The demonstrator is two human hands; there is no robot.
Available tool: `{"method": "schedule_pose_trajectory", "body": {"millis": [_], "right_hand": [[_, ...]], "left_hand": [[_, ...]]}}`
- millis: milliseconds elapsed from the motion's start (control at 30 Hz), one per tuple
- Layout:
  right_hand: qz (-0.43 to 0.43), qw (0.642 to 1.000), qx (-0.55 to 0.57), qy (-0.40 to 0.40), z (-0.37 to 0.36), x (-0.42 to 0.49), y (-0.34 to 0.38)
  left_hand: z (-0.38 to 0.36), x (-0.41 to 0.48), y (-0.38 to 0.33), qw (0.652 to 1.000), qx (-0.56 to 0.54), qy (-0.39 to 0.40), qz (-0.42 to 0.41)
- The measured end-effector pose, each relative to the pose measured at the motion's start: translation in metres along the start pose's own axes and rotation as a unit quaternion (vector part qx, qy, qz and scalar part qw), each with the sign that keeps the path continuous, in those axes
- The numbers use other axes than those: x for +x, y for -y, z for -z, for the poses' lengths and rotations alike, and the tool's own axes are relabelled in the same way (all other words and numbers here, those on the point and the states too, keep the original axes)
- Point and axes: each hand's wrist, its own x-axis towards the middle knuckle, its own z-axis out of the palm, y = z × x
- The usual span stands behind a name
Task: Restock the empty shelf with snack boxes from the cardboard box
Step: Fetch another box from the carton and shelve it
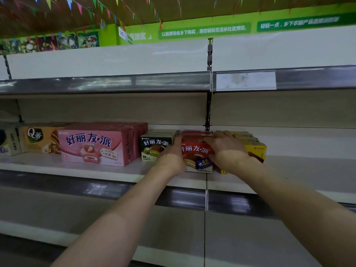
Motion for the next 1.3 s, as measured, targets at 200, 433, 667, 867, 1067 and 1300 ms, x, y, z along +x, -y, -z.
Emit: {"method": "schedule_pose_trajectory", "body": {"millis": [200, 433, 667, 867, 1067, 1300], "right_hand": [[-0.032, 0.992, 0.111, 0.051, 0.016, 0.0, -0.019], [-0.055, 0.996, 0.019, 0.073, -0.013, 0.0, -0.025], [-0.041, 0.996, 0.04, 0.066, -0.006, -0.004, -0.023], [0.044, 0.997, 0.057, -0.005, 0.016, -0.029, -0.002], [0.16, 0.984, 0.077, -0.002, 0.031, -0.06, 0.027], [0.328, 0.938, 0.112, 0.027, 0.029, -0.138, 0.084]], "left_hand": [[-0.006, -0.005, -0.019, 0.968, 0.223, -0.061, -0.099], [-0.018, 0.004, -0.03, 0.962, 0.24, -0.052, -0.121], [-0.011, -0.005, -0.039, 0.958, 0.27, -0.04, -0.087], [0.006, -0.036, -0.051, 0.959, 0.27, -0.072, -0.042], [0.023, -0.093, -0.051, 0.956, 0.276, -0.092, 0.04], [0.047, -0.218, -0.03, 0.928, 0.307, -0.053, 0.204]]}}
